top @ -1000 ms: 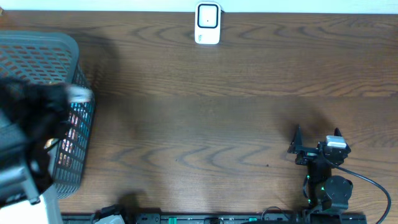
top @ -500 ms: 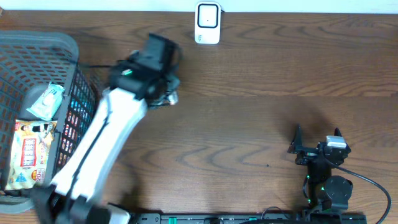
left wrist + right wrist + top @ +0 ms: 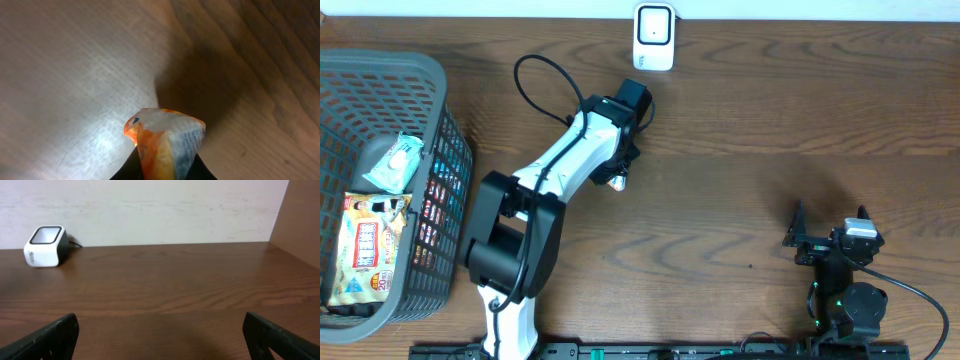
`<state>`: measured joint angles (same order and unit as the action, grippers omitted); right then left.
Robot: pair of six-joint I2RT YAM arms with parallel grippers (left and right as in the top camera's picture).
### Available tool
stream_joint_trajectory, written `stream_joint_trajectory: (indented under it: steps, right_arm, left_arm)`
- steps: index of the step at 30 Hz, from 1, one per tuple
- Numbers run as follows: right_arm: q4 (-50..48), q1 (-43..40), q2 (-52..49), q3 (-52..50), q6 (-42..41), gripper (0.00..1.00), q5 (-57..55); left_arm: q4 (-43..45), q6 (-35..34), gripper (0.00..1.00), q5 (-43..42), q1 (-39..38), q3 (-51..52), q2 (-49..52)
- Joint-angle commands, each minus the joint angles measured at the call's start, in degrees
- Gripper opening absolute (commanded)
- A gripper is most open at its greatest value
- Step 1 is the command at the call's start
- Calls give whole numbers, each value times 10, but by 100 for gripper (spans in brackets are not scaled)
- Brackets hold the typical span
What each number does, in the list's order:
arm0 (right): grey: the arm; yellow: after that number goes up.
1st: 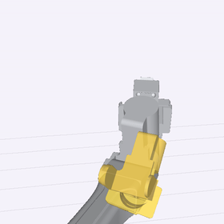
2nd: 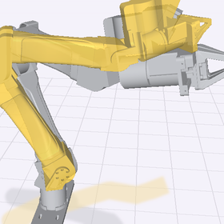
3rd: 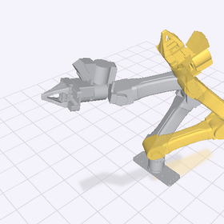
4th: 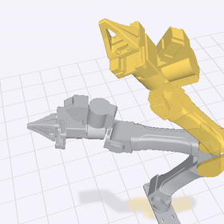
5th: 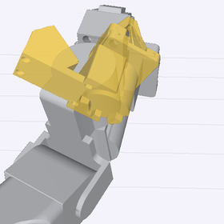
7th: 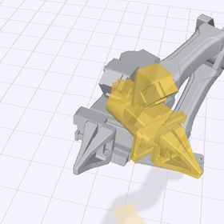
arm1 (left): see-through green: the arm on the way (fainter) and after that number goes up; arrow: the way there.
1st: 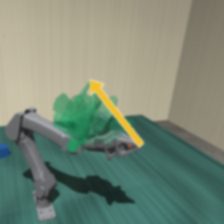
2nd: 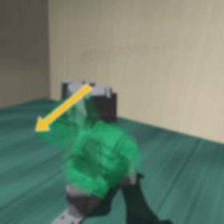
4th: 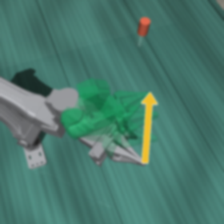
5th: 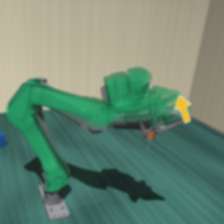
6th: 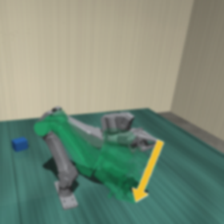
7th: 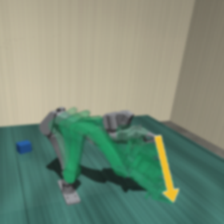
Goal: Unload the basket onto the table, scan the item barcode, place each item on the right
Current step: 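Carry the orange box out and set it on the table center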
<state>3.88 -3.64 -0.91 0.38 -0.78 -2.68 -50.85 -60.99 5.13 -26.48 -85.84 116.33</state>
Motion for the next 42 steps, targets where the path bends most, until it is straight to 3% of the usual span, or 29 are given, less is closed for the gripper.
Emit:
stream_joint_trajectory:
  steps: [1,12,17,24,34,42]
  right_arm:
    - [2,-4,2,-1,6,99,0]
    - [2,-4,2,-1,6,99,0]
    - [2,-4,2,-1,6,99,0]
    - [2,-4,2,-1,6,99,0]
    - [2,-4,2,-1,6,99,0]
    - [2,-4,2,-1,6,99,0]
  left_arm:
    - [7,7,13,14,-1,1,12]
    - [13,8,17,-1,-36,1,42]
    - [23,8,36,-1,-62,1,42]
    - [5,25,77,-1,-68,-1,39]
    - [-21,59,96,-1,-68,-4,-26]
    - [-31,123,99,21,-54,-4,-175]
